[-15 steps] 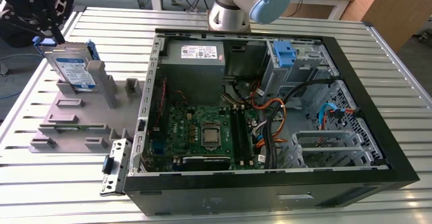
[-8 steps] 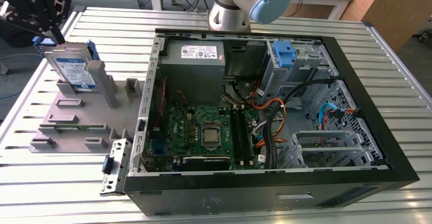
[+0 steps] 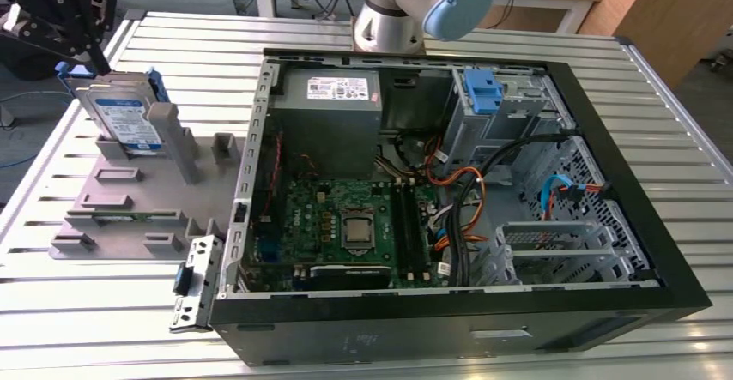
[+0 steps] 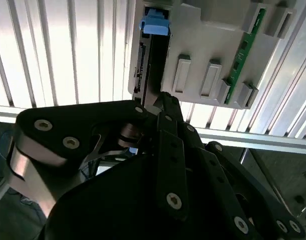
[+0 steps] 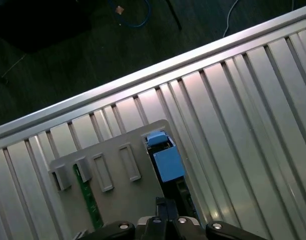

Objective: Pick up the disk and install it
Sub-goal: 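Pick up the disk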

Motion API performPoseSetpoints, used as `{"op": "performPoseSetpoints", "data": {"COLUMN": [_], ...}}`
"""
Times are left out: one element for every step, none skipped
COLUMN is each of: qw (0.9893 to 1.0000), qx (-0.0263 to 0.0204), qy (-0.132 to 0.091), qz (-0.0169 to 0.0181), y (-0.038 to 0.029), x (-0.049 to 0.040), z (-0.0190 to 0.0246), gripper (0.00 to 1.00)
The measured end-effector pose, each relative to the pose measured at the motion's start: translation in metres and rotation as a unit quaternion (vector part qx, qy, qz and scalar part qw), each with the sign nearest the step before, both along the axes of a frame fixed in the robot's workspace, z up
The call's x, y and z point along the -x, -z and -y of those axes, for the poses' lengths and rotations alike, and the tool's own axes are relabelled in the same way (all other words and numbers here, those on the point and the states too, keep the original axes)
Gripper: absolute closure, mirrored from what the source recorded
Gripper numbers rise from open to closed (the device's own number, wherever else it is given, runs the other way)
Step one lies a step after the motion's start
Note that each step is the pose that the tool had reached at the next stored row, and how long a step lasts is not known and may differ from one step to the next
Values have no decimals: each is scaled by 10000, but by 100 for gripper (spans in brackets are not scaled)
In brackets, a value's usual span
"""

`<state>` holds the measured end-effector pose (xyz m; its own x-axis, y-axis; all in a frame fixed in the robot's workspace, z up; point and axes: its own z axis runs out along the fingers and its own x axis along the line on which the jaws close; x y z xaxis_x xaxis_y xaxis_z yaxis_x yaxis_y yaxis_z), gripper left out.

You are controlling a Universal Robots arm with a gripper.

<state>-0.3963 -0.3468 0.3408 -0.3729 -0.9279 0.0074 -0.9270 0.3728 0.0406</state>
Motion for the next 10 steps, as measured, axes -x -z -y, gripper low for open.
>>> {"op": "performPoseSetpoints", "data": {"qw": [10000,9998,9996,9993,9990,9986,9983,9979,9975,9971], "qx": [0,0,0,0,0,0,0,0,0,0], "qy": [-97,-188,-277,-367,-451,-522,-581,-644,-705,-767], "qz": [0,0,0,0,0,2,5,10,13,15], "y": [0,0,1,1,1,1,1,1,1,2], "x": [0,0,0,0,0,0,0,0,0,0], "z": [0,0,0,0,0,0,0,0,0,0], "gripper": [89,89,89,89,89,89,89,89,89,89]}}
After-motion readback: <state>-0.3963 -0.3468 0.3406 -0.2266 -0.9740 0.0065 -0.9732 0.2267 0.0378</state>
